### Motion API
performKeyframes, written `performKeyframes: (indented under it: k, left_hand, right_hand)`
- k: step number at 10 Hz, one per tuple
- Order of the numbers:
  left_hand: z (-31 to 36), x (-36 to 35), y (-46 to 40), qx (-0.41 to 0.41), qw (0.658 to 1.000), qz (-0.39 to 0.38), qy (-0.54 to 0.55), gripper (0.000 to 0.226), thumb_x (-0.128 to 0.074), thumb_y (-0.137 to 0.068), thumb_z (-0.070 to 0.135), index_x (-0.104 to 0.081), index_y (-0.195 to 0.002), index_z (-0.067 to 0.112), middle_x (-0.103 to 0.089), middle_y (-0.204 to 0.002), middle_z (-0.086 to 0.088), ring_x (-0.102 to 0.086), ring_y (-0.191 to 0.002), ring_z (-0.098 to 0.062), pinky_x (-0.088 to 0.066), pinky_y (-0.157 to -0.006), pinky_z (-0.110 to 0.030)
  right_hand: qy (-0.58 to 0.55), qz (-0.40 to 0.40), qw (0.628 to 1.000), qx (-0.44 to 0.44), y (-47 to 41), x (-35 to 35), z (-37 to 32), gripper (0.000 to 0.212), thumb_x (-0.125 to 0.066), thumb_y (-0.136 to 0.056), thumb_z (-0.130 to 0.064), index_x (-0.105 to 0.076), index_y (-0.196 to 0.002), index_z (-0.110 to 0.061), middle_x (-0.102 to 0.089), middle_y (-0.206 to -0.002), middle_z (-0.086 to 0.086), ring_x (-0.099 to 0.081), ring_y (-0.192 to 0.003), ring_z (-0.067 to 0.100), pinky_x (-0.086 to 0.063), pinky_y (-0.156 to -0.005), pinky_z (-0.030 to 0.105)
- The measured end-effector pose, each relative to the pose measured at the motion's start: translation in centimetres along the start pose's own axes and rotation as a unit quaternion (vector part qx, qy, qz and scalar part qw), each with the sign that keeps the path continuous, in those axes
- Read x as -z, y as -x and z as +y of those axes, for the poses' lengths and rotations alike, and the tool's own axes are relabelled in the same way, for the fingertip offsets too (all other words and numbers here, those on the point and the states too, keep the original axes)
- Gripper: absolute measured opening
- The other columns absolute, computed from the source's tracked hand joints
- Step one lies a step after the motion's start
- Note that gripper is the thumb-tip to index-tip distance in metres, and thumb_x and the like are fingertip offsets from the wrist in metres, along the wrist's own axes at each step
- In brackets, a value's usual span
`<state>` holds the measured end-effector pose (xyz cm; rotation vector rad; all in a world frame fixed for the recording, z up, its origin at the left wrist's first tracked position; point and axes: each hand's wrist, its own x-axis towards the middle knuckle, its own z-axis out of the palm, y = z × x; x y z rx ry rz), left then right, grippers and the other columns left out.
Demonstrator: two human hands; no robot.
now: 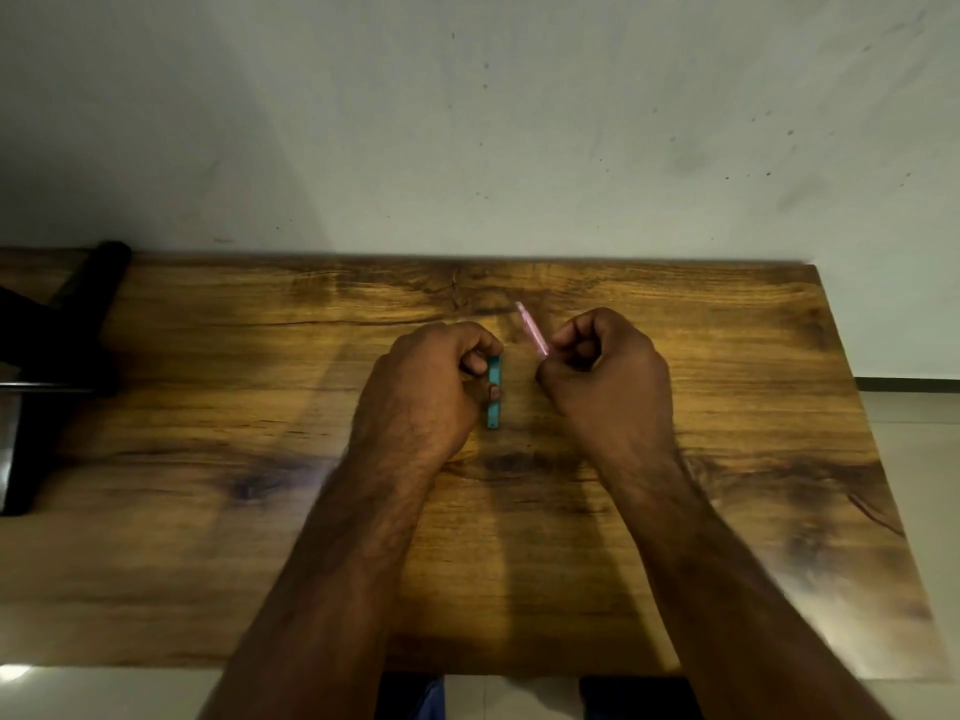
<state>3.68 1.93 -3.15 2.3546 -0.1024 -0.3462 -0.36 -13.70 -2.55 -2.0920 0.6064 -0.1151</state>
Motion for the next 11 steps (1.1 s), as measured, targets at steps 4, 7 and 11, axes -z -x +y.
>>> performKeyframes:
  k: [4, 7, 11]
  left_hand:
    - [-0.08, -0.13, 0.06, 0.000, 1.000, -0.001, -0.004, 0.037, -0.089, -0.077, 0.021, -0.074, -0.105, 0.041, -0.067, -0.087, 0.021, -0.064, -0.081, 0.003, -0.057, -0.075, -0.025]
    - [-0.12, -0.11, 0.12, -0.004, 1.000, -0.001, -0.007, 0.039, -0.089, -0.078, 0.019, -0.074, -0.107, 0.040, -0.066, -0.088, 0.021, -0.063, -0.081, 0.003, -0.052, -0.070, -0.020]
    - [0.28, 0.14, 0.20, -0.013, 0.999, 0.029, -0.012, 0.036, -0.088, -0.080, 0.022, -0.073, -0.109, 0.037, -0.063, -0.089, 0.023, -0.059, -0.083, 0.007, -0.046, -0.068, -0.016]
  right_hand:
    - [0.100, -0.002, 0.995, 0.016, 0.19, 0.39, -0.05, 0.020, -0.080, -0.084, -0.020, -0.065, -0.094, -0.026, -0.069, -0.089, -0.008, -0.066, -0.083, 0.014, -0.054, -0.075, 0.033]
    - [0.128, -0.008, 0.992, 0.018, 0.15, 0.33, 0.02, 0.018, -0.081, -0.086, -0.024, -0.064, -0.091, -0.027, -0.071, -0.096, -0.002, -0.067, -0.088, 0.018, -0.057, -0.079, 0.039]
    - [0.122, 0.016, 0.991, 0.055, 0.25, 0.36, 0.06, 0.017, -0.077, -0.088, -0.037, -0.063, -0.090, -0.027, -0.067, -0.090, -0.005, -0.064, -0.082, 0.016, -0.053, -0.071, 0.036]
